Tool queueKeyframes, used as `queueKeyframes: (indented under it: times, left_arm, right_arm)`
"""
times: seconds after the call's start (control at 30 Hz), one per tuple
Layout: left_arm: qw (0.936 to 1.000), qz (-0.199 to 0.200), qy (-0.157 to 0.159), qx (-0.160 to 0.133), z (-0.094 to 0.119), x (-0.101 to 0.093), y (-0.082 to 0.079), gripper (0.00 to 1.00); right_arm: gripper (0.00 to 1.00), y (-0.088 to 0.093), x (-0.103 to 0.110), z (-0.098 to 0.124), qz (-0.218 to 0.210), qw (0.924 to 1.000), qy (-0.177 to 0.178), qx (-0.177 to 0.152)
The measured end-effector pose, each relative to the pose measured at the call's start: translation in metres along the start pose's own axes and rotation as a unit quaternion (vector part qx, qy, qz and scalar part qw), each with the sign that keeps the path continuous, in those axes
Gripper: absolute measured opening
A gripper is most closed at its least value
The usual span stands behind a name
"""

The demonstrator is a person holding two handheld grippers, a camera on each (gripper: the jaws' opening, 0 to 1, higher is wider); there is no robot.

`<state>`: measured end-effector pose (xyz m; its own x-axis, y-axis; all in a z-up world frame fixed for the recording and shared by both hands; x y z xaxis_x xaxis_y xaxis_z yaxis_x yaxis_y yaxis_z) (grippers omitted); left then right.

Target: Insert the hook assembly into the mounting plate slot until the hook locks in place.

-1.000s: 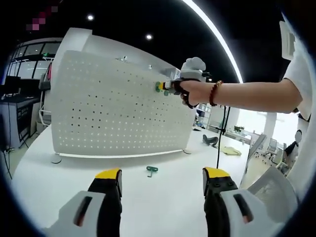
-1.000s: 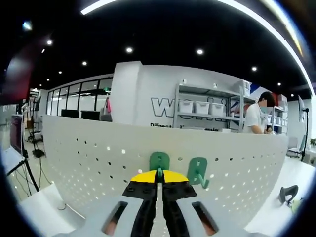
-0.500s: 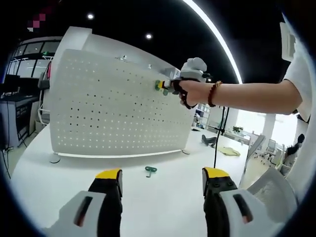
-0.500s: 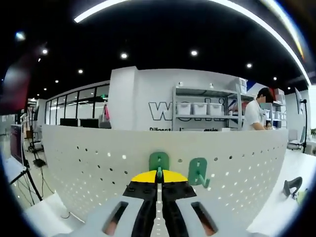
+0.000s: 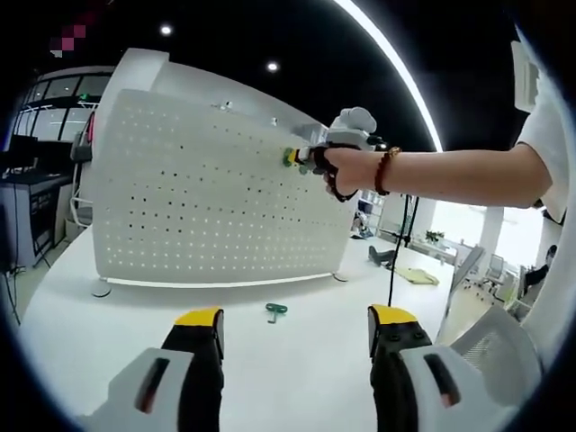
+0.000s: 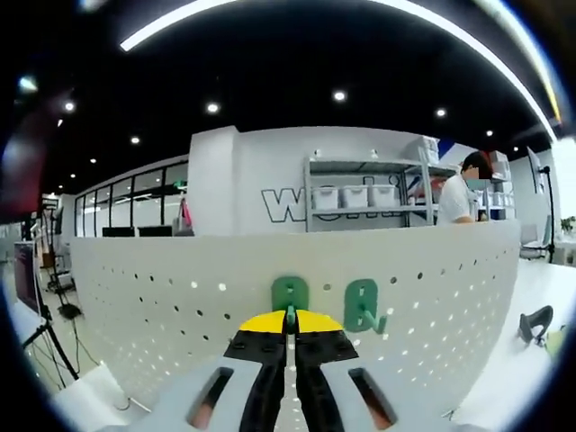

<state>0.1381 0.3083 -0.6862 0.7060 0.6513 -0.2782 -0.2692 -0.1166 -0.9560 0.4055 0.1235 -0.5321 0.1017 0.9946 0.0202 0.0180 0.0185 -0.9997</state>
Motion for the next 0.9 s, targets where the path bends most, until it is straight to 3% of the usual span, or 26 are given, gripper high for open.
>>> queueKeyframes:
  times: [0.1, 0.13, 0.33, 0.4, 0.7, 0.9]
  left_arm:
    - [1.0000, 0.001, -0.002, 0.001, 0.001, 0.002, 0.001, 0.66]
    - [1.0000, 0.000, -0.003, 0.002, 0.001, 0.002, 0.001, 0.66]
    - [1.0000, 0.001, -0.004, 0.004, -0.001, 0.004, 0.004, 0.66]
    - [0.9999, 0.000, -0.007, 0.011, -0.003, 0.008, 0.008, 0.65]
    - [0.9995, -0.012, -0.019, 0.021, -0.003, 0.016, 0.006, 0.62]
    - [0.9989, -0.012, -0.032, 0.033, -0.003, 0.028, 0.010, 0.61]
  right_arm:
    - [0.00, 0.008, 0.001, -0.001, 0.006, 0.9999, 0.001, 0.014]
    - [0.00, 0.005, 0.001, -0.001, 0.009, 1.0000, 0.002, 0.001]
    - [0.01, 0.005, 0.001, 0.002, 0.007, 0.9998, -0.011, 0.013]
    - [0.02, 0.005, 0.002, 0.005, 0.030, 0.9993, -0.021, 0.011]
    - [0.09, 0.007, 0.003, 0.010, 0.016, 0.9986, -0.046, 0.021]
    - [0.10, 0.014, 0.008, 0.017, 0.046, 0.9968, -0.059, 0.026]
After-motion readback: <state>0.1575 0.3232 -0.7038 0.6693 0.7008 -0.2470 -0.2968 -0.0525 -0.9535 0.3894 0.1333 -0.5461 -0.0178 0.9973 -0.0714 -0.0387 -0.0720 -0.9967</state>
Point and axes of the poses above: the point that each gripper's makers call its tool centre point, and the gripper's own axes: z roughly backward along the fingers, x roughly to its left, y roughly out of its underside, the point moved 1 cm from there along z, roughly backward along the fingers, and after that the axes turned 8 degrees about y, right-handed, at the moved point
